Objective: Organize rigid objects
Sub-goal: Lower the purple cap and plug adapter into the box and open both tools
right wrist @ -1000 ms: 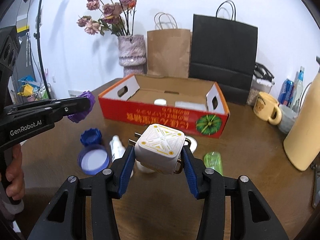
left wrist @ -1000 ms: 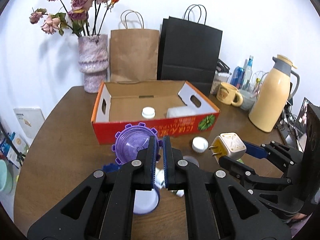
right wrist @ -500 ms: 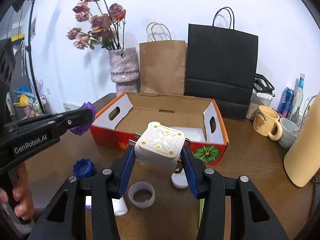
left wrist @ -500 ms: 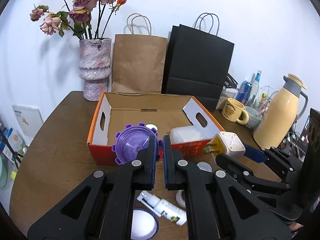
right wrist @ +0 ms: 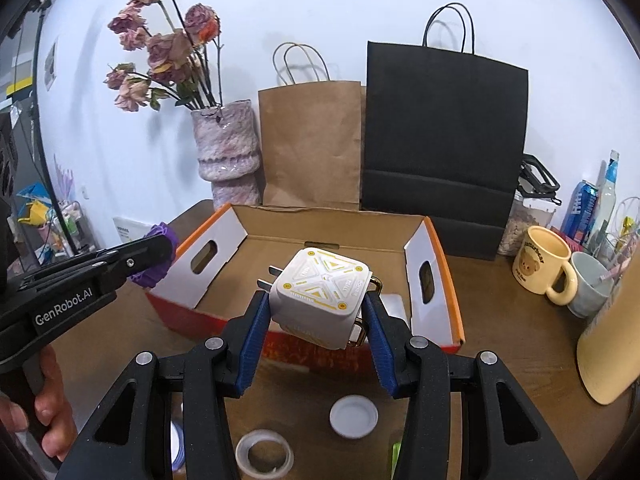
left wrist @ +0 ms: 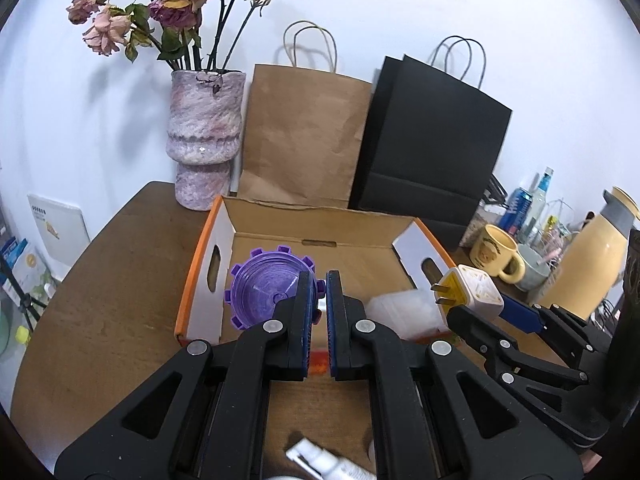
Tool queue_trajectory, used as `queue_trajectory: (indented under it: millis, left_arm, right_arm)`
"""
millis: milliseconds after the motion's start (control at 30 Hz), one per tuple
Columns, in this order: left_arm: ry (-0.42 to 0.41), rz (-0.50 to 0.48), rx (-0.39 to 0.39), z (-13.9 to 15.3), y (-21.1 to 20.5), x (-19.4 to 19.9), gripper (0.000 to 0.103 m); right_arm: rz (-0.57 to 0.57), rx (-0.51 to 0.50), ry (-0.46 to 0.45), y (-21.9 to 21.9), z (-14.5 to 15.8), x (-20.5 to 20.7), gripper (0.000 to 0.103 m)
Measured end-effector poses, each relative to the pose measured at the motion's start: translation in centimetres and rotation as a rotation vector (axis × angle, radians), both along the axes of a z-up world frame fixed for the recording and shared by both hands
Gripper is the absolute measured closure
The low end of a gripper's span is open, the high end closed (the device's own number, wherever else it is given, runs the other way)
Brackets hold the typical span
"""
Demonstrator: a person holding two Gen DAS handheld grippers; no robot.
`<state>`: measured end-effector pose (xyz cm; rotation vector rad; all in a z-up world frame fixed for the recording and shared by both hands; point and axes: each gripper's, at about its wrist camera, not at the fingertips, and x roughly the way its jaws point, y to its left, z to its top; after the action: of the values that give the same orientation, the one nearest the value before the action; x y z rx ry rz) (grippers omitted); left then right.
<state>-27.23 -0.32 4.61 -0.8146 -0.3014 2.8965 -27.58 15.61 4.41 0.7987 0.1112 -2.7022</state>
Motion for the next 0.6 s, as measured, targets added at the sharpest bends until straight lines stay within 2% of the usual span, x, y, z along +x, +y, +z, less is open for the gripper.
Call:
queue_trajectory:
  millis: [267,600]
  left_arm:
    - [-0.024,0.023,-0.011,-0.6,-0.2,-3.3,0.1]
    - [-0.088,0.047,-0.048,-2.5,-0.3,-7.2,0.1]
  right_arm:
    - [-0.008,0.017,-0.032,-0.6,-0.3,-3.9,0.051]
    - [-0.006,0.045,-0.095,-1.3,-2.1,-8.6,0.051]
